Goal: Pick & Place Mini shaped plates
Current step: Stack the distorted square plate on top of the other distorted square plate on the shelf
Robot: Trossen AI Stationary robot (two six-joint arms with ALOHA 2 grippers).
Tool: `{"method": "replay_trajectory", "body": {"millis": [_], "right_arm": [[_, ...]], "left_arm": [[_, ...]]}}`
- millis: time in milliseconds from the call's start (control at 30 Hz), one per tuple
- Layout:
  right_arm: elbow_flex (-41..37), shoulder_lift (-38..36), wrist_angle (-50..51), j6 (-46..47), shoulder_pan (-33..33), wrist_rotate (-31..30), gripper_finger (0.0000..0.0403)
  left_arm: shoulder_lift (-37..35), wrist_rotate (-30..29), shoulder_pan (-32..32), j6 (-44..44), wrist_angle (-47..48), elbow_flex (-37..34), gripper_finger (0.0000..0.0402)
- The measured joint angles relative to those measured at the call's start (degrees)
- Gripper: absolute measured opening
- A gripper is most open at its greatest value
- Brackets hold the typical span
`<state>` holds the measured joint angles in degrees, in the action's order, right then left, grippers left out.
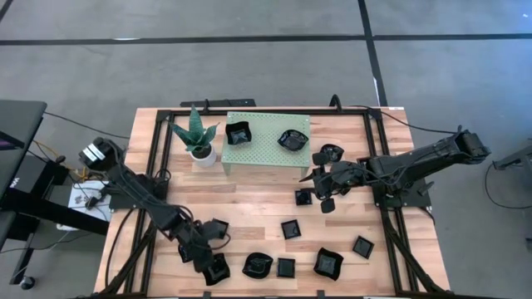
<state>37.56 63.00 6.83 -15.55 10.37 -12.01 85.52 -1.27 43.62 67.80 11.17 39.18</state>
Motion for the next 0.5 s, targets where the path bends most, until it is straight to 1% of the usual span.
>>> {"method": "replay_trajectory", "body": {"millis": [500], "right_arm": [[0.0,0.0,0.0,0.2,0.0,0.0,0.0108]], "left_arm": [[1.3,-1.2,0.4,0.2,-0.9,0.0,0.0076]]}}
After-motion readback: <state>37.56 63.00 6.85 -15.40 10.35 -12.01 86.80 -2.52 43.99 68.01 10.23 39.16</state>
